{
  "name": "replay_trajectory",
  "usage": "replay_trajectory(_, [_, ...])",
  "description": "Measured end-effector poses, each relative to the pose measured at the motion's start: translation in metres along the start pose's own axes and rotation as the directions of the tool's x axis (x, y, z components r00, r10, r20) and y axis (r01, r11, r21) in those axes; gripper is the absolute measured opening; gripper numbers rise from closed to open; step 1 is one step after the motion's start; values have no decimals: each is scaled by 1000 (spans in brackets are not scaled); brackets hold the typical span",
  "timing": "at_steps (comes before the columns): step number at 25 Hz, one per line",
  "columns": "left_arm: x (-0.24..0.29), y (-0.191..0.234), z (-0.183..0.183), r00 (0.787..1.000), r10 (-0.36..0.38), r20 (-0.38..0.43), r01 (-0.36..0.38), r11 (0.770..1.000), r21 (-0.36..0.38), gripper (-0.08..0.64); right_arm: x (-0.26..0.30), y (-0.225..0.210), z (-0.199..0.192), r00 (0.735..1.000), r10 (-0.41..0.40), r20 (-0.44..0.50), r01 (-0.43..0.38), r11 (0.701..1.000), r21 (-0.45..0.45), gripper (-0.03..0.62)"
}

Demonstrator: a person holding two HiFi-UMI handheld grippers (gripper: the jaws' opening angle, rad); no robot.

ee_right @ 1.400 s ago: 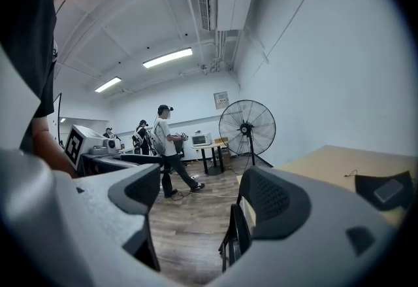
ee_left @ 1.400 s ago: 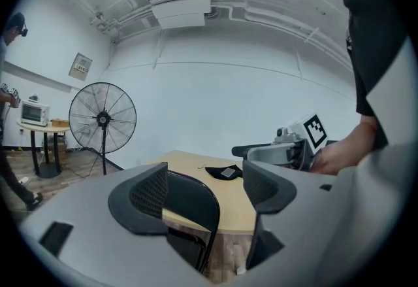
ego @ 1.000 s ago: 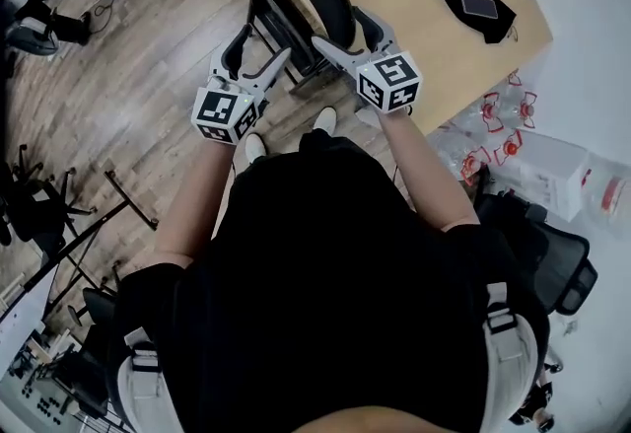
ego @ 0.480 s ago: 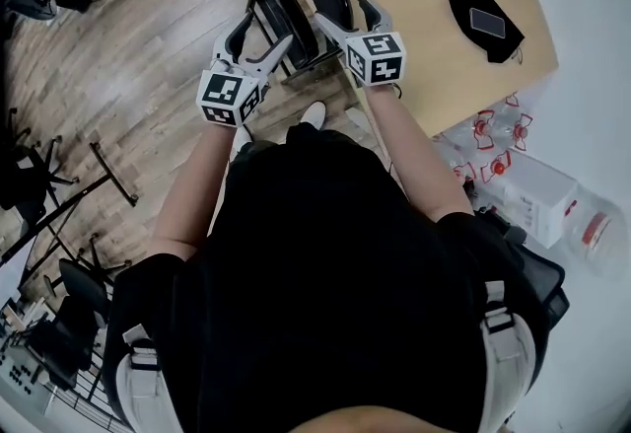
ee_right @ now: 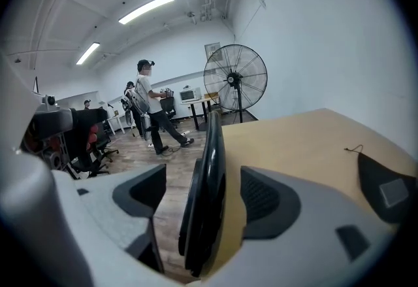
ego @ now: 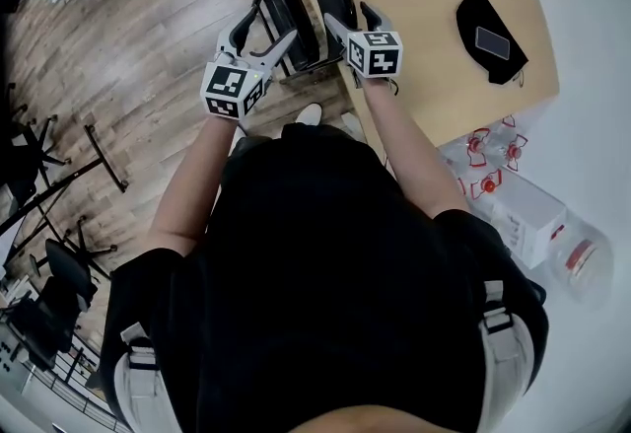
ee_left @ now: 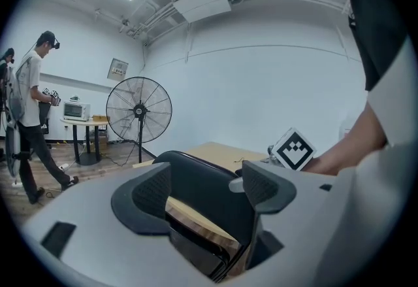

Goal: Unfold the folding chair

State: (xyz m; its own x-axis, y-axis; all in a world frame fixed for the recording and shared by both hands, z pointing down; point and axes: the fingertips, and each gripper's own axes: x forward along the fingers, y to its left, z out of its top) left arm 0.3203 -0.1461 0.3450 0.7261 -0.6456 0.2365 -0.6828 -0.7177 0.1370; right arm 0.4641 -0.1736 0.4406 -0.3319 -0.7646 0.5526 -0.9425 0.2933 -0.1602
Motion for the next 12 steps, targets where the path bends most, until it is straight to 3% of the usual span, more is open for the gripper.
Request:
replay_trajectory(6, [8,7,-3,1000,24,-12,-24,1000,-16,334,12,-11,-14,997,-19,-70,20,1000,11,297])
replay_trajectory(12, [7,14,-8,999,30,-27,-31,999,-20,334,17,-13,-20,995,-32,-99,35,999,34,153])
